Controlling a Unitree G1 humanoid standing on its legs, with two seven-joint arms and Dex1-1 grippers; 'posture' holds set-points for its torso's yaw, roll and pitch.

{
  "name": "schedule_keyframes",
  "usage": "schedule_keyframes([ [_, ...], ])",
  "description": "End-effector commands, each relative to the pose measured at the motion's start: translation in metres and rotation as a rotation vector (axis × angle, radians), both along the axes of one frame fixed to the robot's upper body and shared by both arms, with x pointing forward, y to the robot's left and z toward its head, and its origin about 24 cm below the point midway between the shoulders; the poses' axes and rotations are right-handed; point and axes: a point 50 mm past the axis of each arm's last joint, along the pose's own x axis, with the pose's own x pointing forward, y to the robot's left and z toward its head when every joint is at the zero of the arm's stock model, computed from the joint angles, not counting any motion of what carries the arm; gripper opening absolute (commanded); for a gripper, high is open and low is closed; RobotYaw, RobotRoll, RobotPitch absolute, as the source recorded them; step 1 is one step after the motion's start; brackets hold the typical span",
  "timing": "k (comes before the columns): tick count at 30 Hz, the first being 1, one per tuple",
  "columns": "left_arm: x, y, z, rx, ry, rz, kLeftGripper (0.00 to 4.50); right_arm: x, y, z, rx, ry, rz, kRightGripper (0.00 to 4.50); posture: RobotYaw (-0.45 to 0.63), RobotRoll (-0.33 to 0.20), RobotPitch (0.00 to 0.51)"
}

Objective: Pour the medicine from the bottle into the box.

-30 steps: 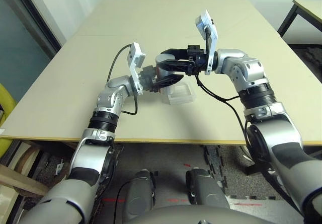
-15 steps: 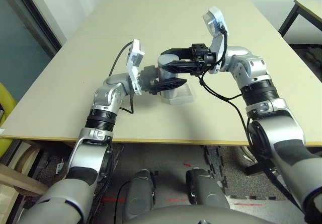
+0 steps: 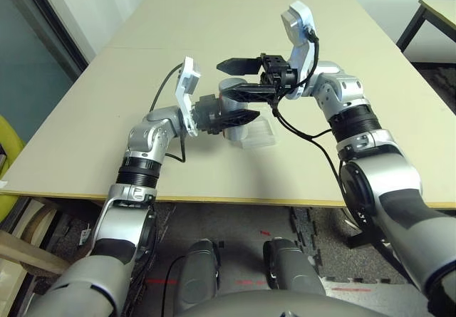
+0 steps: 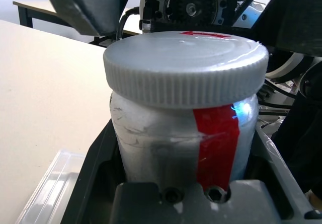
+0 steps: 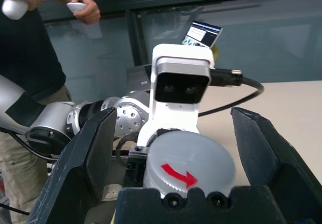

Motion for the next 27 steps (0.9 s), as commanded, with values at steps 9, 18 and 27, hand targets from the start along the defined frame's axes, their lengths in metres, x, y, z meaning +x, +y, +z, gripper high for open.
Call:
schedule_keyframes([
  [9, 0.006, -0.003, 0.004, 0.034, -0.052, 0.025, 2.81, 0.001, -0.002, -0.004, -0.031, -0.021, -0.050, 4.50, -0.17, 0.000, 0.048],
  [18, 0.007, -0.005, 0.007, 0.045, -0.077, 0.023, 2.81, 0.004, 0.002, -0.008, -0.058, -0.036, -0.092, 4.50, -0.16, 0.000, 0.050],
  [27, 0.006, -0.005, 0.007, 0.051, -0.080, 0.018, 2.81, 0.011, -0.002, -0.009, -0.074, -0.021, -0.186, 4.50, -0.16, 0.000, 0.054],
])
